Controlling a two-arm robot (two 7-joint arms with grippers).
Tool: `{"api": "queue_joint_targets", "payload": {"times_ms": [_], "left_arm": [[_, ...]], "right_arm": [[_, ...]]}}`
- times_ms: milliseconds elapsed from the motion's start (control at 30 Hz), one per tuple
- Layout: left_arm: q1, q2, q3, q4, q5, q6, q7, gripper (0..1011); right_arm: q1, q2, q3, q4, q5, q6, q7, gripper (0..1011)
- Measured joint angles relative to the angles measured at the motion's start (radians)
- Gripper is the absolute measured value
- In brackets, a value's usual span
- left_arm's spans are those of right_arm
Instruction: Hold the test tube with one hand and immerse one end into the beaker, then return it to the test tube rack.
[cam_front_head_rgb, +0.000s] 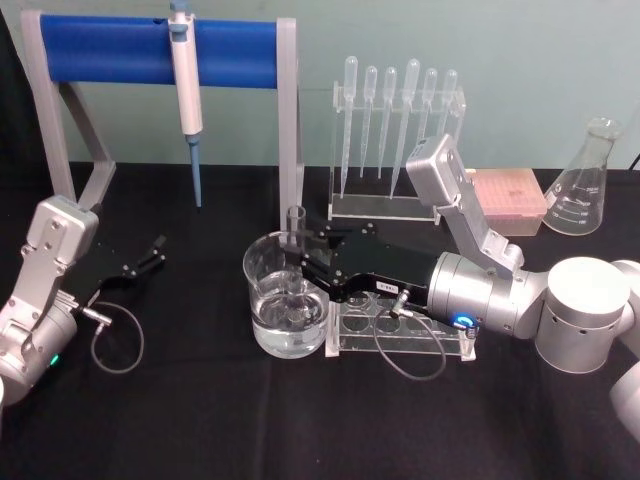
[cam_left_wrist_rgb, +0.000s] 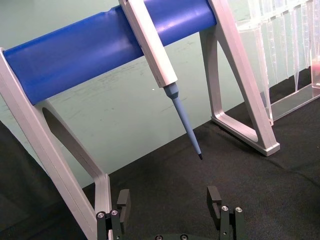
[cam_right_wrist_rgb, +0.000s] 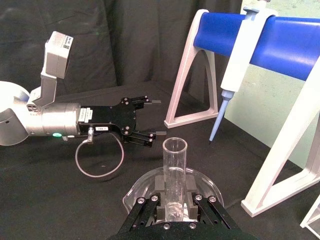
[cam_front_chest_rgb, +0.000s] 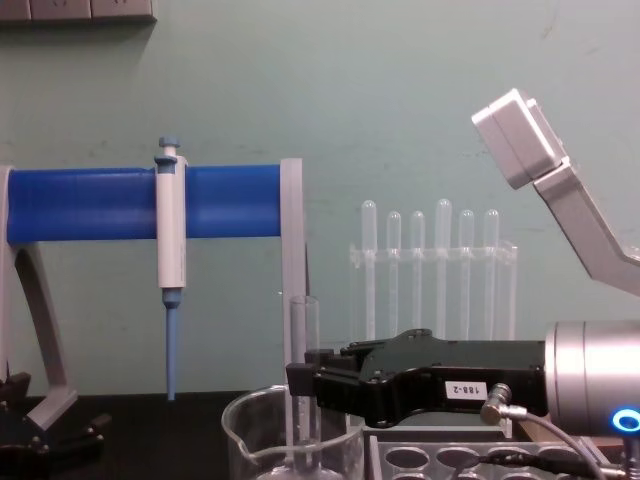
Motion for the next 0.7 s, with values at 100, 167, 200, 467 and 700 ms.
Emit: {"api": "queue_joint_targets", "payload": {"times_ms": [100,167,200,467,700], "left_arm": [[0.0,0.0,0.0,0.0,0.0,0.0,0.0,1000],[0.0,0.0,0.0,0.0,0.0,0.0,0.0,1000],[0.0,0.0,0.0,0.0,0.0,0.0,0.0,1000],[0.0,0.0,0.0,0.0,0.0,0.0,0.0,1000],[0.0,0.0,0.0,0.0,0.0,0.0,0.0,1000]], "right_arm": [[0.0,0.0,0.0,0.0,0.0,0.0,0.0,238],[0.0,0.0,0.0,0.0,0.0,0.0,0.0,238],[0.0,0.0,0.0,0.0,0.0,0.0,0.0,238],[0.0,0.0,0.0,0.0,0.0,0.0,0.0,238],[0.0,0.0,0.0,0.0,0.0,0.0,0.0,238]]}}
